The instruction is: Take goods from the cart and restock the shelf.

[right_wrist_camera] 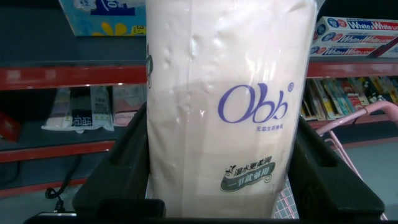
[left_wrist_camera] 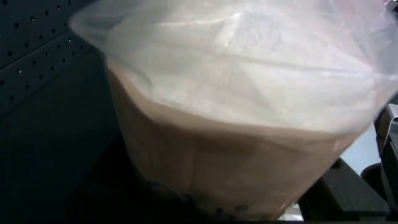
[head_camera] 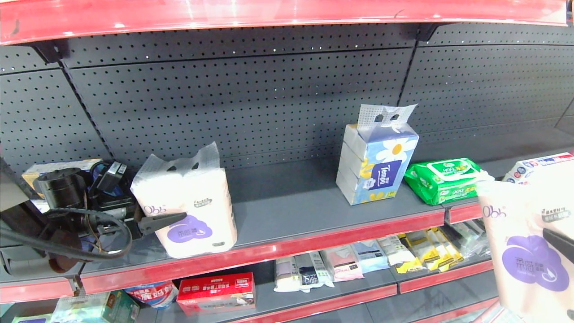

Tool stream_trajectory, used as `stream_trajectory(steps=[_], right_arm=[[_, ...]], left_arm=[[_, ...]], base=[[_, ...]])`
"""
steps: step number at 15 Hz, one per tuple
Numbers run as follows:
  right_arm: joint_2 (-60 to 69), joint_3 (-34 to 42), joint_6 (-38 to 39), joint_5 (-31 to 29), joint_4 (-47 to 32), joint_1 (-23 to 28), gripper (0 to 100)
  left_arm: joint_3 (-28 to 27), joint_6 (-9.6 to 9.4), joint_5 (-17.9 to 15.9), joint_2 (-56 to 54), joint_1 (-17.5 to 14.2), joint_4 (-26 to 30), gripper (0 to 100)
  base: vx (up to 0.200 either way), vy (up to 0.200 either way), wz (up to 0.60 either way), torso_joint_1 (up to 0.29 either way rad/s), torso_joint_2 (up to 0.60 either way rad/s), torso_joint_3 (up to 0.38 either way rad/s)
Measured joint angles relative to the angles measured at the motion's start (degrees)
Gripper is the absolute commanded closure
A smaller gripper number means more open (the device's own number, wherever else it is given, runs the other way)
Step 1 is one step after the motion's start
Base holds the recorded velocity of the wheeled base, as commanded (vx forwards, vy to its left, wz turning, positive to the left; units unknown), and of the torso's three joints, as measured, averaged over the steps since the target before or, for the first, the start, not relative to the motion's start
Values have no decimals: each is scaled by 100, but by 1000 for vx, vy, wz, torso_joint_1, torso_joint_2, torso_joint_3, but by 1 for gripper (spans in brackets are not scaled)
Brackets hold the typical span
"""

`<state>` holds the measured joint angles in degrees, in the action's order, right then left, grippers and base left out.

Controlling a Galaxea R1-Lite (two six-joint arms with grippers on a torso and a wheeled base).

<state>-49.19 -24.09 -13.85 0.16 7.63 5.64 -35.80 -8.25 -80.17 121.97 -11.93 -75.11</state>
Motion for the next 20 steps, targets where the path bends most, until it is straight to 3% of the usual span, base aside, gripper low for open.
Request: stream_trajectory(steps=[5, 9, 13, 14, 16, 20], right_arm=[[0, 11, 6, 0, -2, -5, 100], [5, 11, 6, 0, 0, 0, 100], [13, 9, 9, 0, -2, -2, 100], [21, 15, 9, 0, 0, -5, 100], [35, 28, 2, 0, -2, -2, 100], [46, 4, -2, -2, 2, -2, 100]], left_arm=[[9, 7, 5, 0, 1, -11, 0], [50, 100, 5, -13, 0, -466, 0], [63, 579, 2, -39, -30, -1059, 0], [61, 970, 5, -57, -30, -1371, 0], [59, 1268, 7, -138, -35, -1480, 0], [-49, 1518, 11, -341, -38, -1488, 0]], base=[[0, 0, 0, 0, 0, 0], [0, 0, 0, 0, 0, 0], [0, 0, 0, 0, 0, 0], [0, 0, 0, 0, 0, 0], [0, 0, 0, 0, 0, 0], [0, 0, 0, 0, 0, 0]])
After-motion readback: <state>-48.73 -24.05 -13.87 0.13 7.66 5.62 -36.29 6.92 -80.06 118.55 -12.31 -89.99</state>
